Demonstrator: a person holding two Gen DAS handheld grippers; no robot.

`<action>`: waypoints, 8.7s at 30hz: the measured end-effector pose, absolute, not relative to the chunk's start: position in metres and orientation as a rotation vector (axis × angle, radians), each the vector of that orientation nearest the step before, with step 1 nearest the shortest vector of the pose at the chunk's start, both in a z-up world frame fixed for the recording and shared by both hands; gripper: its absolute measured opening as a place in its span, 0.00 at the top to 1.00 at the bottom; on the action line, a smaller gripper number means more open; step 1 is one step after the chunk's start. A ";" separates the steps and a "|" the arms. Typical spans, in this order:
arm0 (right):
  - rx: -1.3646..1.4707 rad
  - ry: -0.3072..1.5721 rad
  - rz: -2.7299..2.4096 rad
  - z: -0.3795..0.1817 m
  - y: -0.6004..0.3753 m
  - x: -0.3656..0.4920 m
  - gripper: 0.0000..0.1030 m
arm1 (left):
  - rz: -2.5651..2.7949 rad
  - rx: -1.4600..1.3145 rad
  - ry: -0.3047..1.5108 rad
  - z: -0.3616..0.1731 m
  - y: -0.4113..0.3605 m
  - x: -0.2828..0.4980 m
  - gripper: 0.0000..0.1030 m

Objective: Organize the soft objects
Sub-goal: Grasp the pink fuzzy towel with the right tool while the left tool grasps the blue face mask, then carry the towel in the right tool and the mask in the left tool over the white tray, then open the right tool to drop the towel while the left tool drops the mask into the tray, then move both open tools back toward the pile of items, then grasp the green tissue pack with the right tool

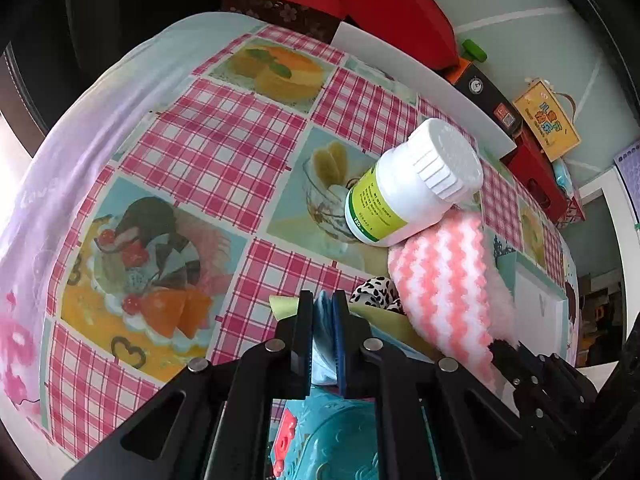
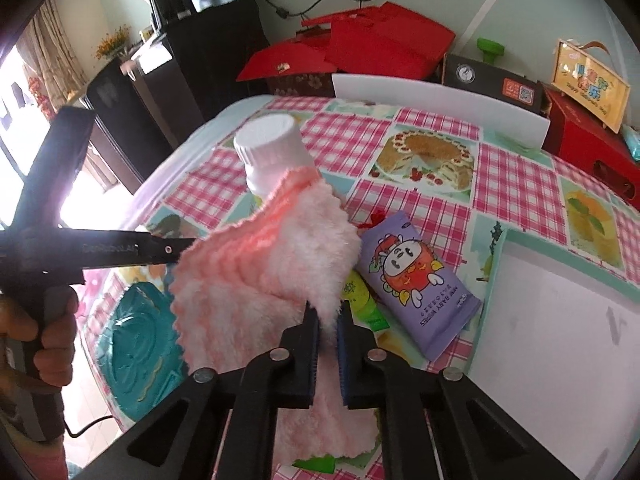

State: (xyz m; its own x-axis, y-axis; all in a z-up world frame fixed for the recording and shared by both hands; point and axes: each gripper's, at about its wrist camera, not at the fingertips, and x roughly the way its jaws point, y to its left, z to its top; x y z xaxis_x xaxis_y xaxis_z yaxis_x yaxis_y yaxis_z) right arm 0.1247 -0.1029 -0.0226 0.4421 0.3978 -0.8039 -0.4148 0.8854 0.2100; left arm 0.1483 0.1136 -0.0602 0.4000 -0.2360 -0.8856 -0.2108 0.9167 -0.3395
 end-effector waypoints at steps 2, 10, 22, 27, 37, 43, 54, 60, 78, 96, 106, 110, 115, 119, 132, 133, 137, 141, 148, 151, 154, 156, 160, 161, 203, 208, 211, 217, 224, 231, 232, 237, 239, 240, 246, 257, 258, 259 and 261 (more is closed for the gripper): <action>-0.008 0.980 0.508 -0.019 -0.105 0.123 0.92 | -0.008 -0.440 1.155 -0.059 0.114 0.146 0.92; 0.022 0.927 0.517 0.001 -0.114 0.118 0.92 | 0.019 -0.435 1.100 -0.045 0.113 0.140 0.92; 0.093 0.803 0.506 0.051 -0.144 0.105 0.92 | 0.028 -0.414 0.988 0.001 0.106 0.129 0.92; 0.103 0.752 0.494 0.074 -0.154 0.096 0.92 | 0.026 -0.409 0.949 0.021 0.105 0.120 0.92; 0.136 0.648 0.449 0.118 -0.187 0.069 0.92 | -0.021 -0.380 0.849 0.071 0.083 0.100 0.92; 0.169 0.606 0.376 0.135 -0.219 0.054 0.92 | -0.078 -0.344 0.811 0.093 0.050 0.095 0.92; 0.240 0.565 0.160 0.139 -0.310 0.037 0.92 | -0.208 -0.259 0.806 0.104 -0.034 0.106 0.92; 0.303 0.590 0.077 0.124 -0.354 0.039 0.92 | -0.276 -0.203 0.819 0.094 -0.082 0.118 0.92; 0.346 0.787 -0.053 0.042 -0.384 0.097 0.92 | -0.327 -0.173 0.865 0.024 -0.156 0.168 0.92; 0.402 0.860 -0.090 -0.007 -0.397 0.135 0.92 | -0.398 -0.386 0.887 -0.046 -0.164 0.211 0.92; 0.325 1.047 -0.159 -0.038 -0.394 0.133 0.89 | -0.308 -0.325 1.032 -0.071 -0.156 0.201 0.92; 0.317 1.071 -0.167 -0.043 -0.395 0.131 0.89 | -0.246 -0.247 1.088 -0.074 -0.155 0.196 0.92; 0.305 1.100 -0.169 -0.047 -0.395 0.131 0.89 | -0.203 -0.183 1.153 -0.082 -0.154 0.190 0.92; 0.310 1.128 -0.175 -0.052 -0.397 0.130 0.89 | -0.191 -0.120 1.149 -0.081 -0.159 0.184 0.91; 0.299 1.088 -0.187 -0.031 -0.403 0.121 0.60 | -0.178 -0.075 1.108 -0.055 -0.163 0.171 0.47; 0.298 1.081 -0.191 -0.028 -0.403 0.120 0.55 | -0.177 -0.078 1.102 -0.052 -0.163 0.170 0.44; 0.289 1.063 -0.185 -0.022 -0.401 0.118 0.52 | -0.166 -0.084 1.073 -0.045 -0.159 0.167 0.31; 0.268 1.069 -0.180 -0.022 -0.398 0.119 0.51 | -0.154 -0.085 1.065 -0.043 -0.158 0.166 0.24; 0.231 1.074 -0.196 -0.022 -0.396 0.119 0.33 | -0.100 -0.052 1.058 -0.047 -0.156 0.167 0.12; 0.186 1.074 -0.215 -0.021 -0.393 0.121 0.15 | -0.056 -0.015 1.031 -0.048 -0.155 0.167 0.10; 0.147 1.069 -0.237 -0.021 -0.390 0.121 0.00 | -0.038 -0.002 1.033 -0.050 -0.153 0.168 0.05; 0.149 1.065 -0.231 -0.020 -0.391 0.122 0.00 | -0.036 -0.010 1.037 -0.050 -0.152 0.169 0.03; 0.138 1.075 -0.233 -0.022 -0.389 0.123 0.00 | -0.031 -0.001 1.029 -0.049 -0.152 0.168 0.03; 0.134 1.079 -0.234 -0.022 -0.388 0.123 0.00 | -0.032 0.001 1.030 -0.048 -0.152 0.168 0.03; 0.065 1.028 -0.125 0.000 -0.309 0.134 0.00 | 0.259 -0.177 0.982 0.004 0.005 0.153 0.03; 0.040 1.026 -0.077 -0.002 -0.283 0.138 0.00 | 0.317 -0.221 0.974 0.005 0.035 0.145 0.03; 0.039 1.023 -0.031 -0.002 -0.265 0.140 0.00 | 0.333 -0.251 0.976 0.004 0.050 0.141 0.03; 0.018 0.995 0.098 -0.003 -0.220 0.145 0.00 | 0.360 -0.302 0.995 -0.001 0.073 0.136 0.03; -0.011 0.990 0.253 -0.012 -0.171 0.146 0.00 | 0.337 -0.354 1.032 -0.013 0.087 0.136 0.03; -0.002 1.010 0.375 -0.026 -0.140 0.149 0.00 | 0.284 -0.373 1.082 -0.024 0.084 0.141 0.03; -0.011 1.007 0.388 -0.027 -0.136 0.148 0.00 | 0.277 -0.372 1.088 -0.025 0.083 0.142 0.03; -0.027 1.016 0.457 -0.033 -0.120 0.145 0.00 | 0.250 -0.391 1.131 -0.038 0.080 0.147 0.03; -0.018 1.028 0.471 -0.037 -0.118 0.146 0.01 | 0.243 -0.412 1.136 -0.040 0.080 0.148 0.03; -0.004 1.036 0.479 -0.040 -0.118 0.147 0.04 | 0.237 -0.423 1.137 -0.042 0.080 0.149 0.03; 0.053 1.073 0.495 -0.050 -0.121 0.152 0.14 | 0.198 -0.441 1.157 -0.050 0.075 0.154 0.03; 0.064 1.117 0.547 -0.064 -0.111 0.155 0.21 | 0.184 -0.482 1.192 -0.064 0.079 0.160 0.03; 0.072 1.118 0.550 -0.065 -0.111 0.156 0.21 | 0.183 -0.483 1.191 -0.064 0.079 0.160 0.03; 0.076 1.119 0.553 -0.065 -0.111 0.156 0.22 | 0.183 -0.482 1.191 -0.064 0.079 0.160 0.03; 0.080 1.122 0.557 -0.067 -0.111 0.157 0.25 | 0.183 -0.479 1.191 -0.064 0.079 0.160 0.03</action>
